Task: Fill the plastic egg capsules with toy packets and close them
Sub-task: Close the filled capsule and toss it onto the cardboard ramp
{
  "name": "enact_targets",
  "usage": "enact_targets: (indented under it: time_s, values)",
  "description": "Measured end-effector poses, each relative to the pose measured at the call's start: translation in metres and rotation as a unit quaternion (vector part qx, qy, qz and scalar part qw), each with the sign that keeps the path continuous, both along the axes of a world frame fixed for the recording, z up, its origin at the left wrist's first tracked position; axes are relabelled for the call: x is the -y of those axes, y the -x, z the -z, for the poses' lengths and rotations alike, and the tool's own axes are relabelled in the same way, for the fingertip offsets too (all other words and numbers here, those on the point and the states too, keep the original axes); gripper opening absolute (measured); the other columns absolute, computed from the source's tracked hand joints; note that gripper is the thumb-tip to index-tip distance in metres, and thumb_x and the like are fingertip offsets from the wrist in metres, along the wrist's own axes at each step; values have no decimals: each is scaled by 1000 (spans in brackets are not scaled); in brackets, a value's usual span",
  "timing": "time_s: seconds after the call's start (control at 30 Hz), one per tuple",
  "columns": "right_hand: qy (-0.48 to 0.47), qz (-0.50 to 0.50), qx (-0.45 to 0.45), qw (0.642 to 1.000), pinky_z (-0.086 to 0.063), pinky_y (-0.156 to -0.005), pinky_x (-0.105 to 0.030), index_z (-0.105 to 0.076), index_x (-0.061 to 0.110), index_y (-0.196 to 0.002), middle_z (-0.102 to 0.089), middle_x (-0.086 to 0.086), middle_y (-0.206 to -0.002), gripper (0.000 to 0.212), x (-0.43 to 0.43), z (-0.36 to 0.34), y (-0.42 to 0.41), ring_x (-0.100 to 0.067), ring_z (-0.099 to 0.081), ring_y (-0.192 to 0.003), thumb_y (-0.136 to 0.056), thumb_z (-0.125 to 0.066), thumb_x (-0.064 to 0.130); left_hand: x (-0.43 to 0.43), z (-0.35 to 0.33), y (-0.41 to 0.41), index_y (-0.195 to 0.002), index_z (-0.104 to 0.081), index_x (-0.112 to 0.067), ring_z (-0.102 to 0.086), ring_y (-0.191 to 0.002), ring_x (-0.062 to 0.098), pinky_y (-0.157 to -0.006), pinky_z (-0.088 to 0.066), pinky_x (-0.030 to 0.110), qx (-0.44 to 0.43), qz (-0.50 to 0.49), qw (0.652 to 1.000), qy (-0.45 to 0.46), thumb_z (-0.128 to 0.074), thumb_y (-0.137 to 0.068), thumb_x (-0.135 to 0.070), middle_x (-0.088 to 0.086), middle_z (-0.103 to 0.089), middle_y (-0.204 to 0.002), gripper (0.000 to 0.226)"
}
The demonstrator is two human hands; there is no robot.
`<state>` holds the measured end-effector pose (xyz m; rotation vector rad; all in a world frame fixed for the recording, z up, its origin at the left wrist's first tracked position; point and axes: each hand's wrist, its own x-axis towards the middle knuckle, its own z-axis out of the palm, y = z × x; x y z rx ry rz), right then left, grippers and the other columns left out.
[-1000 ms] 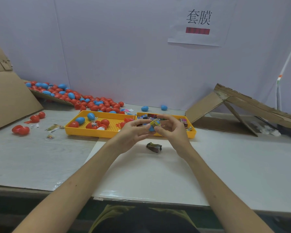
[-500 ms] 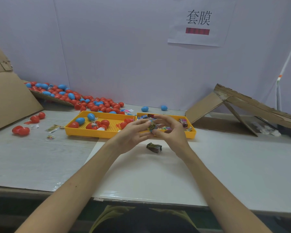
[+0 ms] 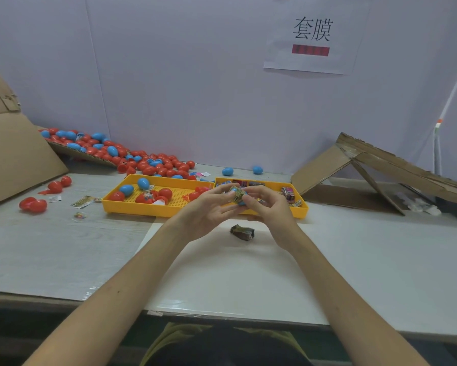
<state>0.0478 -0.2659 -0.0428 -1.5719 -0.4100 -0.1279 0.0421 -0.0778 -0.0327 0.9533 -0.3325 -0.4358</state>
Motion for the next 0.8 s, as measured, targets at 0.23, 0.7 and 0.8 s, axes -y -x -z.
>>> enact_targets:
  time_s: [0.23, 0.7, 0.8]
  values:
    - [-34, -27, -2, 999, -60, -86, -51, -74, 9, -107, -72, -16, -109, 17, 2, 2, -3, -34, -70, -104, -91, -71, 10, -1, 2, 0, -139, -52, -5, -61, -128, 31, -100, -55, 34, -30, 7, 999, 30, -66, -91, -7, 17, -63, -137, 50]
    - [-63, -43, -33, 997, -60, -83, -50, -74, 9, -109, -72, -16, -108, 35, 3, -1, -1, -33, -69, -104, -80, -75, 28, 2, 1, 0, -137, -53, -8, -62, -126, 33, -97, -56, 32, 6, 2, 1000, 11, -65, -88, 1, 18, -66, -132, 51]
    - [-78, -63, -39, 994, -59, -86, -51, -72, 2, -110, -71, -18, -106, 34, 4, -2, -1, -33, -69, -101, -81, -73, 22, 1, 2, 0, -138, -52, -9, -62, -126, 33, -96, -56, 31, 3, 9, 1000, 10, -65, -89, -1, 16, -67, -131, 51]
